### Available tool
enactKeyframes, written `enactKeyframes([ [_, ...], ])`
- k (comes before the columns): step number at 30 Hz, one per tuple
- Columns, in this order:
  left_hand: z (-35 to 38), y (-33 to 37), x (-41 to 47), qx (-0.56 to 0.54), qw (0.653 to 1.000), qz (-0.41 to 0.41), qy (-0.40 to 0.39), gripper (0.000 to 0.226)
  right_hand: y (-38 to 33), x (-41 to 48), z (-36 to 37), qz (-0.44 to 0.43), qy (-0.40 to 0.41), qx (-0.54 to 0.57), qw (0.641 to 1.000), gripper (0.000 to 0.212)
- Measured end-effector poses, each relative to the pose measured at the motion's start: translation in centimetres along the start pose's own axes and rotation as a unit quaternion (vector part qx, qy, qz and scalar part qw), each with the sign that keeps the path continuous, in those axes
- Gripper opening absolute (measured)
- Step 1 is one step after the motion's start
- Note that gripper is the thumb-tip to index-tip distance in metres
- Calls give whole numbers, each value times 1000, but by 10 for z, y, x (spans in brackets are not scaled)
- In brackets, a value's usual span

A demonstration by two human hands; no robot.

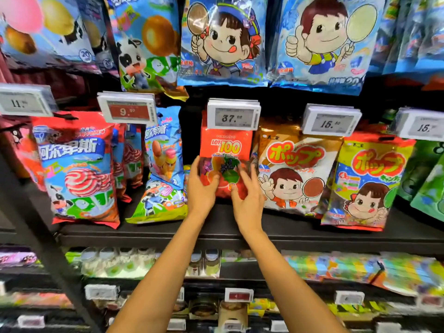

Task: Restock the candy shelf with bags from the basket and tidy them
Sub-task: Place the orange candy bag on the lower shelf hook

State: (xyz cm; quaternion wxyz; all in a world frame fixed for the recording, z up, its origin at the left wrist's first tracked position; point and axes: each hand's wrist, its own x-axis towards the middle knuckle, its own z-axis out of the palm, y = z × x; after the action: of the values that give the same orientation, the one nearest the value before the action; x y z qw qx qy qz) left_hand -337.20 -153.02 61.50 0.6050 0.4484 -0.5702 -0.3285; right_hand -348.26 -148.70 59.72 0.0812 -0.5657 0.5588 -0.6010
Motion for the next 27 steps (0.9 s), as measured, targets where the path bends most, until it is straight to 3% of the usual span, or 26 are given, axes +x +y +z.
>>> enactKeyframes([
  [5,9,7,-63,-34,999,2,42,66,3,-51,-27,68,38,102,992,39],
  [11,30,-19,-167,-48,997,-30,59,13,50,-128,-83,161,35,102,981,22],
  [16,62,-104,-283,61,982,-176,-9,9,143,-235,-136,296,-35,30,954,13],
  [20,72,-197,-387,143,925,-323,-136,11,228,-333,-167,429,-114,-18,896,16],
  [22,78,-232,-430,150,912,-353,-144,11,264,-378,-181,499,-171,-52,848,17],
  [24,87,-270,-473,160,902,-379,-132,24,302,-422,-191,572,-183,-67,797,19],
  [27,89,-326,-530,188,863,-440,-163,11,350,-479,-194,637,-181,-105,742,20],
])
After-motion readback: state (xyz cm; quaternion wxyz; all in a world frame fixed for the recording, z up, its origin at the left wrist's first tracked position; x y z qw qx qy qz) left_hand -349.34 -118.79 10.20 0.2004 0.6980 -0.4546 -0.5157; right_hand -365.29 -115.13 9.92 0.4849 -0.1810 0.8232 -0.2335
